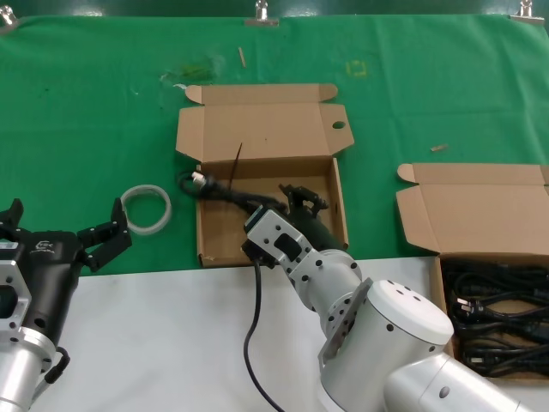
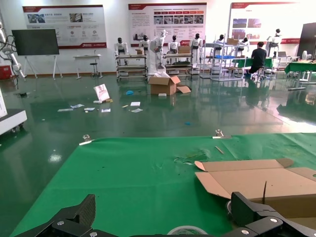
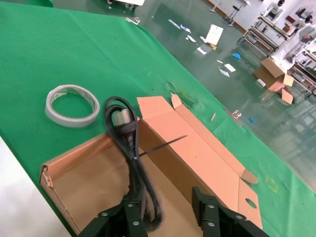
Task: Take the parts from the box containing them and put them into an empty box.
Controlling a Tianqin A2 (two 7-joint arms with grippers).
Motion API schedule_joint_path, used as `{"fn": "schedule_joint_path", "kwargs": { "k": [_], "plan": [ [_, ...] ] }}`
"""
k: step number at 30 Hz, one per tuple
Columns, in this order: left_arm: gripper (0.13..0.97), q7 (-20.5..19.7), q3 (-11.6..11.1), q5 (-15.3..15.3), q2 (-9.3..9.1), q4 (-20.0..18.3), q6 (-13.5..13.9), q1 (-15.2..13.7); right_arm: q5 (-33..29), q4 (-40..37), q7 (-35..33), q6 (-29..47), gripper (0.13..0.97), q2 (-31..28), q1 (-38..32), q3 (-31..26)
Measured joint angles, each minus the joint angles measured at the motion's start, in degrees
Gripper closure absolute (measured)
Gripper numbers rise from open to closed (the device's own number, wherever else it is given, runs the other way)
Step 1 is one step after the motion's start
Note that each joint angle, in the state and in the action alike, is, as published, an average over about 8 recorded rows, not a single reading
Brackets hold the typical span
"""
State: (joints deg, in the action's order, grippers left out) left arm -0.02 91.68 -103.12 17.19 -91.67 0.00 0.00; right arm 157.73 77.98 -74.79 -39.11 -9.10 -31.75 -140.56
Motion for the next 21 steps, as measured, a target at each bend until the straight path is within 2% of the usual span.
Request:
{"fn": "schedule_joint_path", "kwargs": {
  "k": [3, 11, 15, 21],
  "plan": [
    [0.132, 0.0, 0.0, 0.0, 0.0, 0.0, 0.0, 0.0, 0.0, 0.0, 0.0, 0.0, 0.748, -0.1, 0.0, 0.0],
    [0.132, 0.0, 0.0, 0.0, 0.0, 0.0, 0.0, 0.0, -2.0, 0.5, 2.7, 1.4, 0.591, -0.4, 1.2, 1.8],
    [0.132, 0.0, 0.0, 0.0, 0.0, 0.0, 0.0, 0.0, -4.3, 1.1, 5.9, 3.1, 0.591, -0.4, 2.5, 3.9],
    [0.132, 0.0, 0.0, 0.0, 0.0, 0.0, 0.0, 0.0, -8.5, 2.1, 11.6, 6.1, 0.437, -0.4, 5.0, 7.6]
  ]
}}
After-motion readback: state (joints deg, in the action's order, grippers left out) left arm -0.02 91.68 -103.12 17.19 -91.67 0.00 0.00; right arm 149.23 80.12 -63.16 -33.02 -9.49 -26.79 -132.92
